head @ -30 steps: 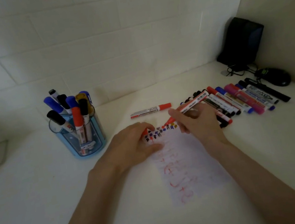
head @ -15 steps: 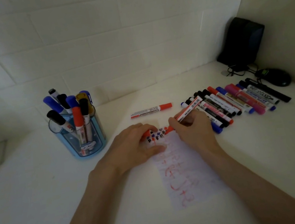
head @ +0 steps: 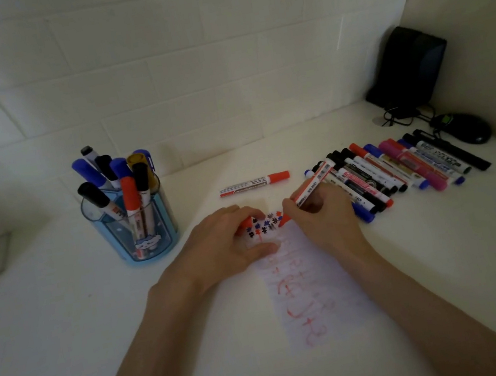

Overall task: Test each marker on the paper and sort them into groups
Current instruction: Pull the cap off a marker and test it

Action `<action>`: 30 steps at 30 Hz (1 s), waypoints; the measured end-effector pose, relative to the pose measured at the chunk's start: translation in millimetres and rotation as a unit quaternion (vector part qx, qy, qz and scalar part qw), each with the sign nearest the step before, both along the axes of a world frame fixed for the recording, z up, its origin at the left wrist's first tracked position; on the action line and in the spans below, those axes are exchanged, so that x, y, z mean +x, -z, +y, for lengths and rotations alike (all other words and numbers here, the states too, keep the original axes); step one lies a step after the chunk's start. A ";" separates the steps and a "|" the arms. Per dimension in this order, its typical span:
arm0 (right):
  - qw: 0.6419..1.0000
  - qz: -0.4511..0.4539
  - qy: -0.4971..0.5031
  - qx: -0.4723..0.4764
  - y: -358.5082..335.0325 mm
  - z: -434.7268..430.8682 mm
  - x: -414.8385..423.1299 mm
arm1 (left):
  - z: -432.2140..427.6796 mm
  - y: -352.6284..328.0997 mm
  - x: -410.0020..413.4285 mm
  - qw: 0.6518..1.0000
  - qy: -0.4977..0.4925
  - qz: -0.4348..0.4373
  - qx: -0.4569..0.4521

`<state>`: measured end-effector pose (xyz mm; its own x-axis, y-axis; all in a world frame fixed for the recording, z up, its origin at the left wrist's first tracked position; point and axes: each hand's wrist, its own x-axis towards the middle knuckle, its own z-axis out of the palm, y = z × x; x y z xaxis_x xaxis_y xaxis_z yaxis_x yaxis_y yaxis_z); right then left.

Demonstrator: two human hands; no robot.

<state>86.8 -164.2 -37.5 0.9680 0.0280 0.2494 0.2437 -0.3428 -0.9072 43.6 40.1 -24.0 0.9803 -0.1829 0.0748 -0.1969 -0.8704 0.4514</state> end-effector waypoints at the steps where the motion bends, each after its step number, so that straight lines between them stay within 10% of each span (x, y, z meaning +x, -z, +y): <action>1: 1.000 0.002 0.006 0.006 -0.5 -0.3 0.4 | 0.1 0.1 -0.2 1.000 -0.001 0.000 -0.001; 15: 0.999 0.041 0.012 0.003 -1.4 1.9 2.8 | 0.8 0.5 -0.8 1.000 0.007 -0.006 0.000; 19: 0.986 0.101 0.050 0.126 -5.5 -4.7 6.9 | 2.0 0.3 -2.1 1.000 0.011 0.001 -0.010; 30: 0.972 0.084 -0.033 0.215 -18.0 -9.9 3.4 | 2.2 -0.9 -0.7 0.969 -0.028 -0.052 -0.240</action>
<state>90.3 -174.1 -19.5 0.9958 0.0190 0.0893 0.0873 0.0883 -0.9923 42.9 42.3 -23.1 0.9703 -0.0493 0.2369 -0.2214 -0.5760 0.7869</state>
